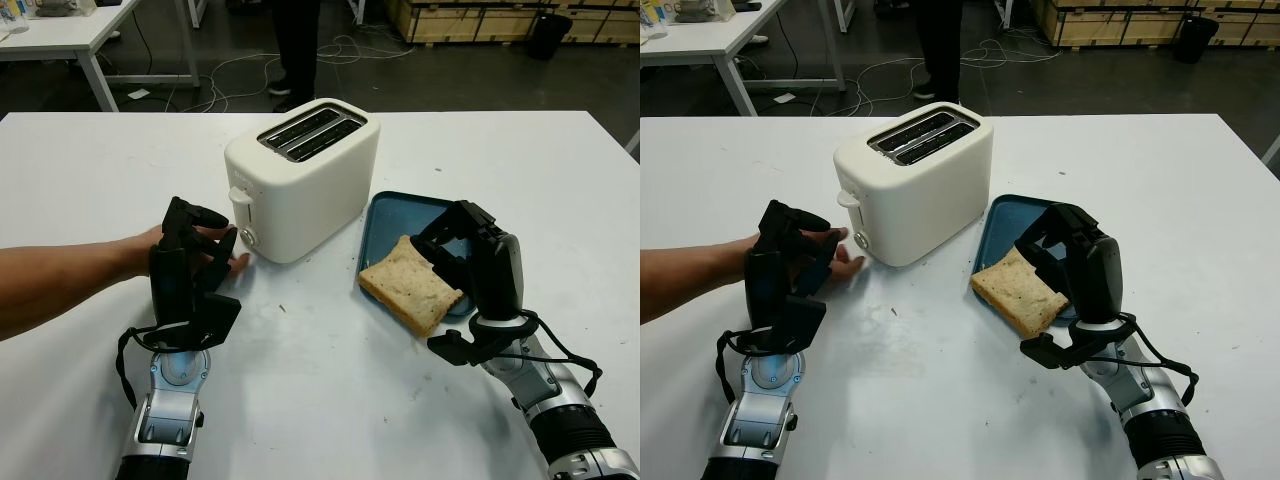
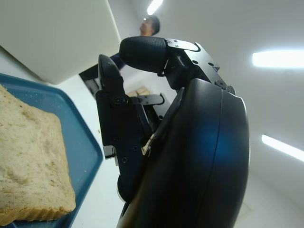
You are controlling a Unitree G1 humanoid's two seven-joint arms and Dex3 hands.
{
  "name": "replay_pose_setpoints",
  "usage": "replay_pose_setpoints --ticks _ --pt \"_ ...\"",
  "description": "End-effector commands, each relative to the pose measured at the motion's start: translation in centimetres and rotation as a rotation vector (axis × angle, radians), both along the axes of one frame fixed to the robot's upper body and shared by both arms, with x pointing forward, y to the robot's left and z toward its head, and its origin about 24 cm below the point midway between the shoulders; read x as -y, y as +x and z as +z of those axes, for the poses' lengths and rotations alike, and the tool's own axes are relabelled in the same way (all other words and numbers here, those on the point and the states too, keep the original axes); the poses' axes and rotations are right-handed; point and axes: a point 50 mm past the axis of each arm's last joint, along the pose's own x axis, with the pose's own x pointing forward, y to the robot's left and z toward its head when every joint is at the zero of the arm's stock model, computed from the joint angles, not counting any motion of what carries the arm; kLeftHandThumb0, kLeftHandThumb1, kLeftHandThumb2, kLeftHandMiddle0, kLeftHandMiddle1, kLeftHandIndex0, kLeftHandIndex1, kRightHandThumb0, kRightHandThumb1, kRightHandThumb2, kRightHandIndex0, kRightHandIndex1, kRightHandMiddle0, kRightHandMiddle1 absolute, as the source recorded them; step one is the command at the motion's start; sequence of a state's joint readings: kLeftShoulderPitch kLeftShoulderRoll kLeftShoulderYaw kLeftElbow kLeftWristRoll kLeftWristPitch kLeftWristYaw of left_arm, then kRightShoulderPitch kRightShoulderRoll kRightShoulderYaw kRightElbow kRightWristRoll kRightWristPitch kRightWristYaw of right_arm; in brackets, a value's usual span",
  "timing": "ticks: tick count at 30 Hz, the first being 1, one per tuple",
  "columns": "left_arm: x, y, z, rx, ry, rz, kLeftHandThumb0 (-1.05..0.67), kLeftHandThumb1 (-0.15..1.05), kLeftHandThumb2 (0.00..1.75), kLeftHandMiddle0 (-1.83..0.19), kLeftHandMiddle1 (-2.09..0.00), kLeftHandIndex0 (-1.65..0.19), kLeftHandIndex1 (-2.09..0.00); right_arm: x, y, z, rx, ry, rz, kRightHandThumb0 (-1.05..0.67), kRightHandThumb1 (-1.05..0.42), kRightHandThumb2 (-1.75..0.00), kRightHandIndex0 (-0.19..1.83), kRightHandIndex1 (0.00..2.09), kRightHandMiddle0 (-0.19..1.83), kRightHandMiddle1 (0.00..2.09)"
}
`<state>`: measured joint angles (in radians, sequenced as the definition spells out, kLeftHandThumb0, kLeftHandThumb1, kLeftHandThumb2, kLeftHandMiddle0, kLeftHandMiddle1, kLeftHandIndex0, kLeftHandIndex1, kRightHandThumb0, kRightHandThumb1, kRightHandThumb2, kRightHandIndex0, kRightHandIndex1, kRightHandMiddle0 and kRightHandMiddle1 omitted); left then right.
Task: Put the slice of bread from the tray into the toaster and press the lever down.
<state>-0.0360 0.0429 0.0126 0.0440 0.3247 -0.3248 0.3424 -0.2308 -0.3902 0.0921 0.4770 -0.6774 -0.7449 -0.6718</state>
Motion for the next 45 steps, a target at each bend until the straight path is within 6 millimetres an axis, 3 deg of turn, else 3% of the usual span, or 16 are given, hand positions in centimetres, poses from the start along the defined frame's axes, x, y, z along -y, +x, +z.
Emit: replay_pose_setpoints --ticks 1,17,20,21,22,24,25,26,28,34,39,45 --pt "0.0 0.0 0.1 0.005 0.007 0.004 -0.34 0.92 0.25 -0.62 -1.75 -0.29 -1.72 0.0 0.0 0.1 0.004 0.001 0.003 -0.15 -0.92 -0.05 0.6 1.75 0.4 1.74" --pt "0.1 0.0 -0.1 0.007 -0.004 -0.003 -0.34 0.92 0.25 -0.63 -1.75 -0.29 -1.7 0.2 -0.1 0.2 0.008 -0.01 -0.002 -0.15 -0.92 -0.04 0.6 1.75 0.4 1.74" --pt "0.2 0.0 0.0 0.005 0.004 0.004 -0.34 0.92 0.25 -0.62 -1.75 -0.29 -1.7 0.7 -0.2 0.3 0.002 -0.023 -0.013 -0.24 -0.92 -0.02 0.6 1.74 0.45 1.6" --pt "0.1 0.0 0.1 0.007 0.007 0.006 -0.34 0.92 0.25 -0.62 -1.75 -0.29 -1.71 1.2 -0.3 0.4 -0.011 -0.052 -0.023 -0.28 -0.9 -0.01 0.63 1.63 0.5 1.44" --pt "0.0 0.0 0.1 0.011 0.011 0.006 -0.34 0.92 0.25 -0.62 -1.75 -0.3 -1.71 1.8 -0.5 0.5 -0.03 -0.093 -0.029 -0.37 -0.88 -0.01 0.64 1.31 0.61 1.0" --pt "-0.2 0.0 0.2 0.013 0.02 0.011 -0.35 0.92 0.25 -0.62 -1.75 -0.29 -1.71 3.0 -1.0 0.6 -0.071 -0.206 -0.022 -0.46 -0.86 0.0 0.66 0.84 0.75 0.39" --pt "-0.2 0.0 0.2 0.013 0.022 0.011 -0.35 0.92 0.25 -0.61 -1.75 -0.29 -1.71 3.4 -1.2 0.6 -0.087 -0.251 -0.016 -0.51 -0.86 0.0 0.65 0.61 0.74 0.17" --pt "-0.2 0.0 0.2 0.014 0.022 0.01 -0.35 0.92 0.25 -0.61 -1.75 -0.29 -1.71 3.8 -1.5 0.5 -0.108 -0.303 -0.002 -0.53 -0.85 0.0 0.66 0.5 0.74 0.09" --pt "-0.2 0.0 0.3 0.014 0.019 0.007 -0.36 0.92 0.25 -0.62 -1.75 -0.3 -1.71 4.7 -2.1 0.1 -0.162 -0.414 0.025 -0.59 -0.84 0.0 0.61 0.32 0.61 0.02" --pt "0.0 0.3 0.4 0.023 0.002 -0.01 -0.35 0.92 0.26 -0.65 -1.75 -0.3 -1.72 6.1 -3.6 -0.5 -0.263 -0.628 0.109 -0.77 -0.81 0.0 0.48 0.1 0.41 0.0" --pt "0.1 0.3 0.5 0.026 0.003 -0.012 -0.34 0.92 0.26 -0.64 -1.75 -0.3 -1.71 6.2 -4.6 -0.2 -0.3 -0.754 0.142 -0.85 -0.79 0.0 0.34 0.01 0.29 0.0" --pt "0.1 0.3 0.5 0.023 0.001 -0.01 -0.35 0.92 0.26 -0.64 -1.75 -0.29 -1.72 5.7 -4.7 -0.5 -0.27 -0.78 0.119 -0.9 -0.78 0.0 0.23 0.0 0.23 0.0"
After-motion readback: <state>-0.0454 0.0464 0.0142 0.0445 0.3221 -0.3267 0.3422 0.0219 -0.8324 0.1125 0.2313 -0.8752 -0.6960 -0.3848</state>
